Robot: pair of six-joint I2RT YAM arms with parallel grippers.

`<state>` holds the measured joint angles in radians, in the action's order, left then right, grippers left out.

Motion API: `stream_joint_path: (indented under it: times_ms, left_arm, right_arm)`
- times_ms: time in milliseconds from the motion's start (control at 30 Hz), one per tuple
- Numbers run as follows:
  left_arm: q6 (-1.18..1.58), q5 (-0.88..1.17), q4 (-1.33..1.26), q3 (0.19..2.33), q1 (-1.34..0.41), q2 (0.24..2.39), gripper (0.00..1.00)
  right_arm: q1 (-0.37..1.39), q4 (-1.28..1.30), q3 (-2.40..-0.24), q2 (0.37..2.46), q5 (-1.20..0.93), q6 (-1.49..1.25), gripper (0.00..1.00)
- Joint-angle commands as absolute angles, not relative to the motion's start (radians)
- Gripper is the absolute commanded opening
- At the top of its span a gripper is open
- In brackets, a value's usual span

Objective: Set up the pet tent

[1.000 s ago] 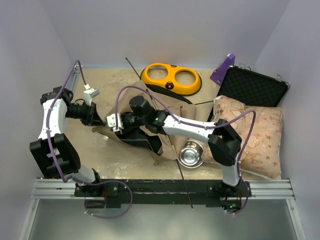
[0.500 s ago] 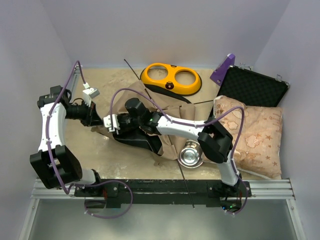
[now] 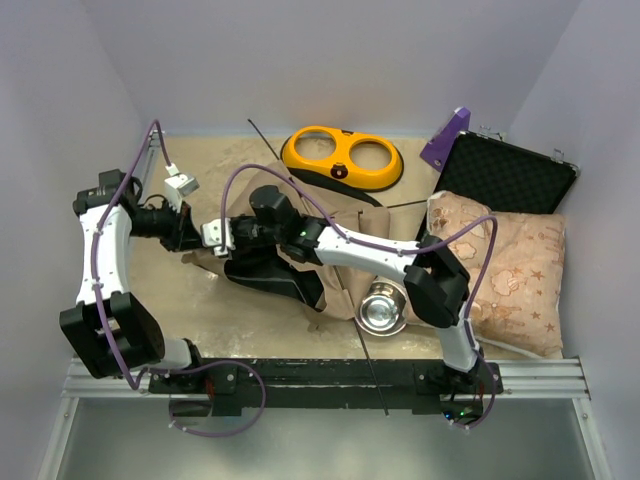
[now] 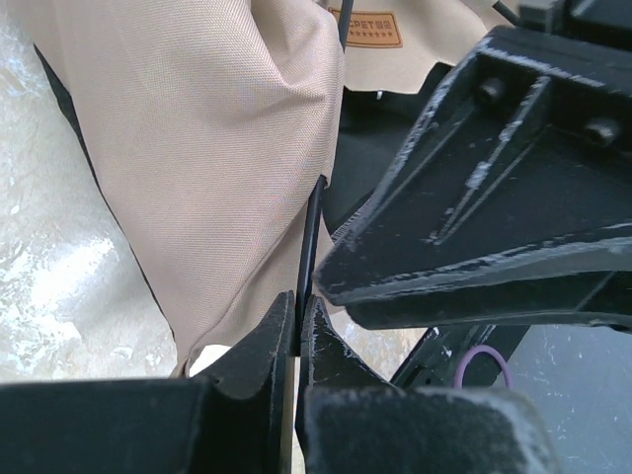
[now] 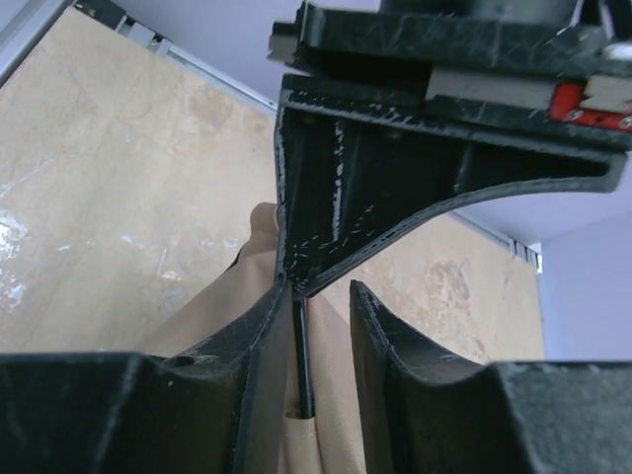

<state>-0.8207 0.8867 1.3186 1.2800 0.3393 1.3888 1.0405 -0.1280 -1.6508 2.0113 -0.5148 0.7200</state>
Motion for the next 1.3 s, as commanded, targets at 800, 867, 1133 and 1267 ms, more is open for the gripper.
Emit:
stream_joint_path:
  times_ms: [800,867,1133,1267]
  left_arm:
    - [-0.848,1.009,1.316,1.396,0.336,1.361,0.00]
    - [-0.850,1.008,1.318,1.396,0.337,1.359,0.00]
    - [-0.780,1.112,1.313,1.451,0.405,1.405,0.38]
    - [-0.501,1.357,1.151,1.525,0.630,1.442,0.90]
  right_arm:
    - [1.017,-0.058,-1.710,2.103,-0.419,0.812,0.18]
    - [1.017,-0.064,-1.713,2.103,-0.413,0.808,0.18]
    - [0.990,-0.086,-1.762,2.092,-0.420,0.723,0.00]
    - [0.936,-0.109,-1.839,2.083,-0.388,0.614,0.00]
